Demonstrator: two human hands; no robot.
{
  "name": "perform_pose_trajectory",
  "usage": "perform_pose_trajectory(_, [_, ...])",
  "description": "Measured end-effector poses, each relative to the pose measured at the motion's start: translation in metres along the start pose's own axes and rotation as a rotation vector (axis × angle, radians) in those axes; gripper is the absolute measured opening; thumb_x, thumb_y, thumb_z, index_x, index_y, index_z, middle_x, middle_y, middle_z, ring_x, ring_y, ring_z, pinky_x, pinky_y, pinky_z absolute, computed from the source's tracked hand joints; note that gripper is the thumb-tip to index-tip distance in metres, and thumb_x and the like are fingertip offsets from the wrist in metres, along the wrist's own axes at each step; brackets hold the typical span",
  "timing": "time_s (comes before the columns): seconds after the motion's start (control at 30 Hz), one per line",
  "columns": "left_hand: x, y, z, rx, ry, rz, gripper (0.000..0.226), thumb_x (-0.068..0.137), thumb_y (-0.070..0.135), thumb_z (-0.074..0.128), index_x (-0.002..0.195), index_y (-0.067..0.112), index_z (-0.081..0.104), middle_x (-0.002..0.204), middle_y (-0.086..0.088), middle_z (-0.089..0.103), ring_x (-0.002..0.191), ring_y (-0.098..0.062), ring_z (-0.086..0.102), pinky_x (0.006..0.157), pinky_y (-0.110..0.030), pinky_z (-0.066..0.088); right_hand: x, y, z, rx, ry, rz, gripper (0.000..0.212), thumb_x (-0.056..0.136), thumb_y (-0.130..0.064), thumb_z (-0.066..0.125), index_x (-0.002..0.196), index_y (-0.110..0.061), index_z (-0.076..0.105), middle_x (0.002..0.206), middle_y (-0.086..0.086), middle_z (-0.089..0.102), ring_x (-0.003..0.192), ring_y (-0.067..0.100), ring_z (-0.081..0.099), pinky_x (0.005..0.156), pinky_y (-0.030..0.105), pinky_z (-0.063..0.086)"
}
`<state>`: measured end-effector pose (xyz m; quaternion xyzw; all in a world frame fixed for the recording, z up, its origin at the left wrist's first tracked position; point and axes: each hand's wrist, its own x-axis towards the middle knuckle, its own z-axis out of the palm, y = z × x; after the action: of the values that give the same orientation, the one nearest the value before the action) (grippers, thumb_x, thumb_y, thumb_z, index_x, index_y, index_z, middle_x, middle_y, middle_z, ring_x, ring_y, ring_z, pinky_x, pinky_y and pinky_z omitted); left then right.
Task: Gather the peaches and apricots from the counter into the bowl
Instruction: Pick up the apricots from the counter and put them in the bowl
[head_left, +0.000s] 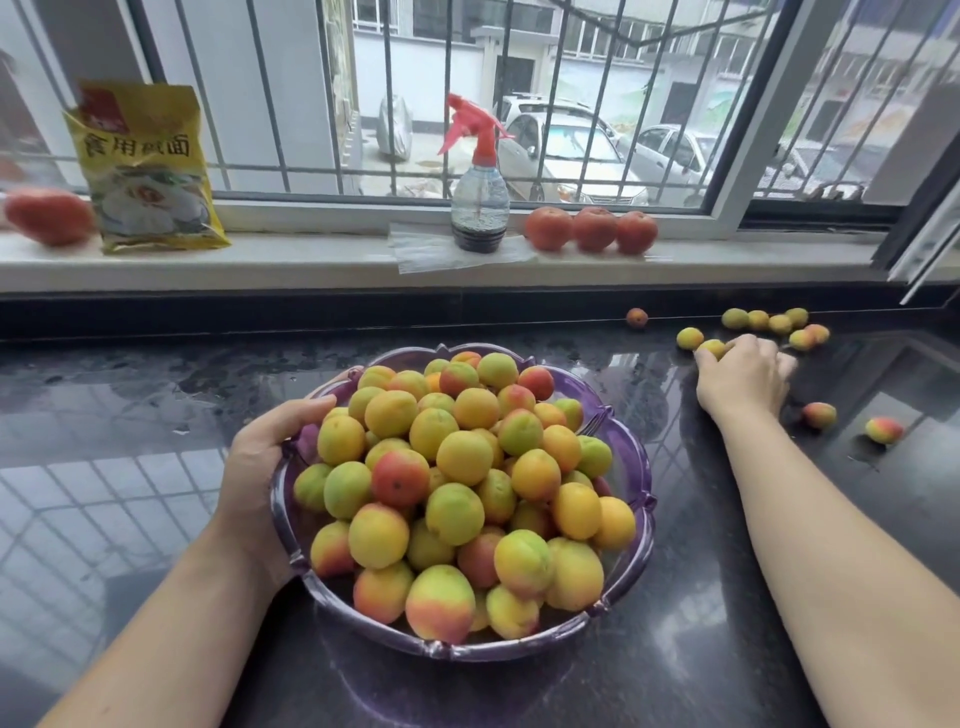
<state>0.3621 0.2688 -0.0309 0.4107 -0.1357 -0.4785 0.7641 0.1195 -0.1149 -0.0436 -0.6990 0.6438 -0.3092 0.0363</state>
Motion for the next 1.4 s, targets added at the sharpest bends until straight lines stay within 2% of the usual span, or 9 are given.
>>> perform_pose_trajectory(0.23, [-0.002, 0.001, 0.002, 0.018, 0.0, 0.001, 0.044, 0.104, 0.034, 0.045, 0.113, 0.012, 0.082, 0.121, -0.021, 0.076, 0.106, -0.041, 0.076, 0.095, -0.062, 0.06, -0.048, -0.009, -0.02, 0.367, 0.09, -0.246, 0.023, 0.092, -0.035, 0.067, 0.094, -0.013, 0.068, 0.115, 0.012, 0.066, 0.119, 0.034, 0.048, 0.102, 0.038, 0.035])
perform_pose_trajectory(0.37, [-0.004, 0.002, 0.005, 0.03, 0.006, 0.004, 0.046, 0.104, 0.035, 0.044, 0.108, 0.012, 0.085, 0.119, -0.021, 0.077, 0.102, -0.039, 0.077, 0.093, -0.064, 0.06, -0.104, -0.025, -0.052, 0.695, -0.225, -0.322, 0.019, 0.086, -0.048, 0.071, 0.092, -0.03, 0.066, 0.119, -0.007, 0.064, 0.122, 0.019, 0.055, 0.108, 0.045, 0.043])
perform_pose_trajectory(0.5, [-0.007, 0.002, 0.007, 0.031, 0.0, 0.01, 0.048, 0.105, 0.034, 0.043, 0.103, 0.015, 0.086, 0.117, -0.019, 0.078, 0.098, -0.037, 0.079, 0.085, -0.058, 0.065, -0.143, -0.04, -0.091, 0.957, -0.501, -0.385, 0.039, 0.077, -0.055, 0.069, 0.099, -0.022, 0.072, 0.133, -0.013, 0.061, 0.123, 0.011, 0.06, 0.105, 0.041, 0.05])
perform_pose_trajectory(0.8, [-0.005, 0.001, 0.005, 0.033, -0.007, -0.003, 0.049, 0.103, 0.037, 0.043, 0.115, 0.01, 0.083, 0.125, -0.022, 0.075, 0.106, -0.04, 0.076, 0.094, -0.063, 0.06, -0.152, -0.044, -0.087, 0.754, -0.586, -0.464, 0.04, 0.076, -0.058, 0.065, 0.105, -0.031, 0.069, 0.139, -0.017, 0.051, 0.133, 0.011, 0.049, 0.113, 0.046, 0.042])
perform_pose_trajectory(0.97, [-0.007, 0.001, 0.004, 0.044, -0.005, 0.002, 0.049, 0.103, 0.037, 0.044, 0.123, 0.009, 0.079, 0.131, -0.024, 0.072, 0.115, -0.043, 0.073, 0.097, -0.064, 0.058, -0.156, -0.046, -0.087, 0.878, -0.661, -0.4, 0.017, 0.089, -0.037, 0.067, 0.105, -0.033, 0.071, 0.135, -0.015, 0.056, 0.124, 0.005, 0.056, 0.105, 0.041, 0.052])
perform_pose_trajectory(1.13, [-0.007, 0.001, 0.002, 0.052, -0.002, -0.005, 0.051, 0.102, 0.038, 0.046, 0.134, 0.008, 0.072, 0.138, -0.025, 0.069, 0.128, -0.047, 0.066, 0.101, -0.065, 0.056, -0.152, -0.042, -0.086, 0.907, -0.696, -0.332, 0.028, 0.091, -0.048, 0.063, 0.112, -0.031, 0.071, 0.128, -0.014, 0.064, 0.124, 0.012, 0.059, 0.101, 0.036, 0.053])
perform_pose_trajectory(1.23, [-0.006, 0.001, 0.003, 0.052, -0.001, 0.001, 0.049, 0.103, 0.038, 0.045, 0.126, 0.009, 0.078, 0.134, -0.024, 0.071, 0.119, -0.044, 0.071, 0.098, -0.065, 0.057, -0.131, -0.029, -0.072, 0.956, -0.485, -0.202, 0.015, 0.1, -0.033, 0.061, 0.108, -0.025, 0.071, 0.109, -0.005, 0.072, 0.109, 0.018, 0.065, 0.091, 0.03, 0.051])
perform_pose_trajectory(1.33, [-0.006, 0.001, 0.003, 0.052, -0.007, -0.005, 0.048, 0.104, 0.037, 0.044, 0.119, 0.01, 0.081, 0.131, -0.023, 0.073, 0.111, -0.042, 0.074, 0.094, -0.066, 0.059, -0.089, 0.001, -0.048, 0.454, -0.103, -0.151, 0.023, 0.096, -0.006, 0.054, 0.107, -0.014, 0.072, 0.118, 0.01, 0.067, 0.114, 0.03, 0.06, 0.095, 0.033, 0.044])
perform_pose_trajectory(1.4, [-0.005, 0.001, 0.003, 0.046, -0.011, -0.002, 0.047, 0.104, 0.037, 0.044, 0.116, 0.012, 0.082, 0.128, -0.022, 0.074, 0.108, -0.041, 0.076, 0.092, -0.065, 0.06, -0.065, 0.015, -0.037, 0.296, -0.027, -0.082, 0.034, 0.092, 0.0, 0.047, 0.116, -0.006, 0.07, 0.13, 0.017, 0.058, 0.123, 0.036, 0.05, 0.105, 0.037, 0.037])
